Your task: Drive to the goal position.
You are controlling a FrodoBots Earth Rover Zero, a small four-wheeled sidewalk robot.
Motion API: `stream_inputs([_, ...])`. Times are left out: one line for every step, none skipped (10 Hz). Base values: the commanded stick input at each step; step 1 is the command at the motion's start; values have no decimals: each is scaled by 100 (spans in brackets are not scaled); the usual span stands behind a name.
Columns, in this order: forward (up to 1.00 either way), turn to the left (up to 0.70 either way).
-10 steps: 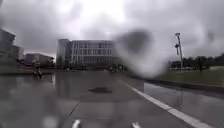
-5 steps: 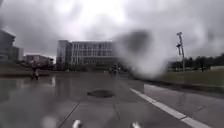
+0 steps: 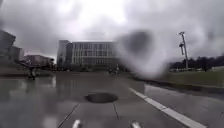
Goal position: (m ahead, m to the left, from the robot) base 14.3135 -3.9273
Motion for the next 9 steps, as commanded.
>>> stream_inputs([70, 0])
stream_inputs([70, 0])
stream_inputs([70, 0])
stream_inputs([70, 0])
stream_inputs([70, 0])
stream_inputs([70, 0])
stream_inputs([70, 0])
stream_inputs([70, 0])
stream_inputs([70, 0])
